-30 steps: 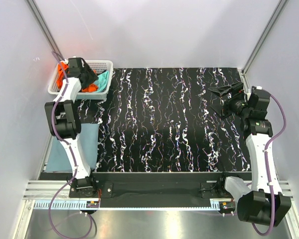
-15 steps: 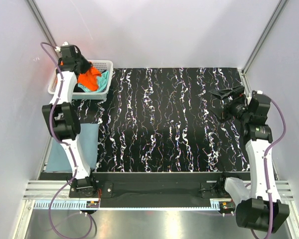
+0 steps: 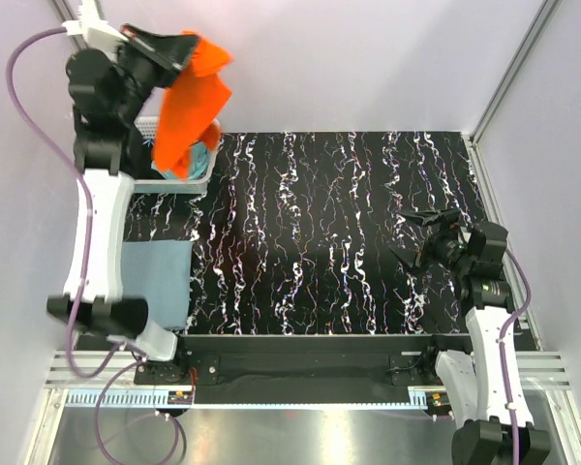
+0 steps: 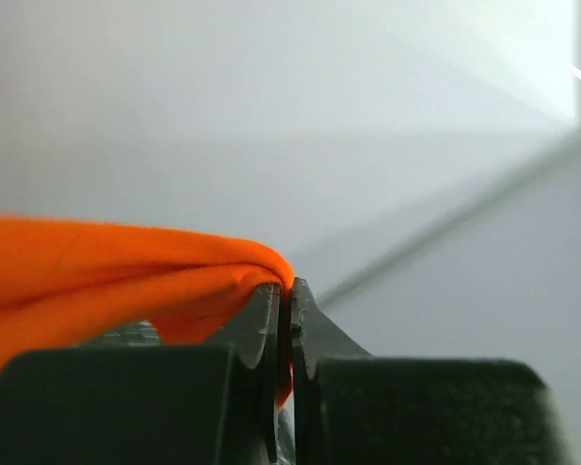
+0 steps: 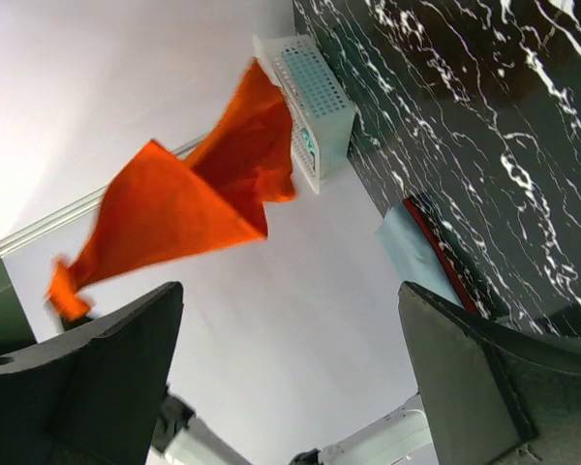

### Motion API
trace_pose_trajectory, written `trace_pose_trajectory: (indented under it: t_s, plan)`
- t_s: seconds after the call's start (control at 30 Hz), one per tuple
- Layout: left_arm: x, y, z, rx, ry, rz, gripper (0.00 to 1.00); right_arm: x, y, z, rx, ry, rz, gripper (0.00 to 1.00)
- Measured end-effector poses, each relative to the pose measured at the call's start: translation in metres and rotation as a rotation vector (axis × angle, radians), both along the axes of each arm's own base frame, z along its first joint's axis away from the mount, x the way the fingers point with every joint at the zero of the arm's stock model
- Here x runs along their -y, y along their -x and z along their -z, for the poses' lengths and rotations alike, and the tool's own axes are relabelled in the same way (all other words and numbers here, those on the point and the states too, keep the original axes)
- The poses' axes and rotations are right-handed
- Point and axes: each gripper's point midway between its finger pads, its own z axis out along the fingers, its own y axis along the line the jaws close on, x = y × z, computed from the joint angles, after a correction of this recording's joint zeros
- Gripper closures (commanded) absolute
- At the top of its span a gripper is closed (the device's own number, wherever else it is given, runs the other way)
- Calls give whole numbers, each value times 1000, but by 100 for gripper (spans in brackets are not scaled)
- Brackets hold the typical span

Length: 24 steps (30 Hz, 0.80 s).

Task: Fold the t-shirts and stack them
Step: Move the tshirt to the center of the board

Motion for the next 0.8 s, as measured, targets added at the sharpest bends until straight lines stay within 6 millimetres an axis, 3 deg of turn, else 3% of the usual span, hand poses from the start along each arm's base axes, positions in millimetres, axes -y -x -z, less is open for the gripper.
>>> trace_pose_trajectory:
  t_s: [0.07, 0.13, 0.2, 0.23, 0.3, 0.33, 0.47, 0.53, 0.6, 0.67, 0.8]
  plan:
    - [52, 58, -31, 84, 2, 149, 100, -2, 6, 4, -9, -9, -4, 0]
    - [98, 115, -45, 133, -6, 317, 100, -4, 11, 2, 3, -8, -13, 0]
    - [129, 169, -39, 151, -32, 447, 100, -8, 15, -1, 23, 3, -31, 0]
    - [134, 187, -31, 142, -45, 478, 100, -10, 17, -1, 27, 10, -44, 0]
    - [138, 211, 13, 69, -84, 518, 66, -15, 21, 0, 29, 36, -75, 0]
    - [135, 216, 37, 21, -103, 516, 56, -18, 22, 1, 25, 53, -95, 0]
    - [112, 232, 160, -238, -207, 453, 32, -29, 21, 4, -13, 188, -207, 0]
    - [101, 239, 220, -391, -285, 424, 30, -37, 15, 9, -26, 296, -299, 0]
    - [91, 247, 265, -517, -354, 406, 29, -41, 8, 21, -43, 385, -368, 0]
    - [82, 258, 298, -612, -407, 406, 28, -40, 9, 44, -87, 462, -424, 0]
    - [74, 274, 343, -742, -465, 423, 27, -29, 23, 97, -244, 549, -493, 1]
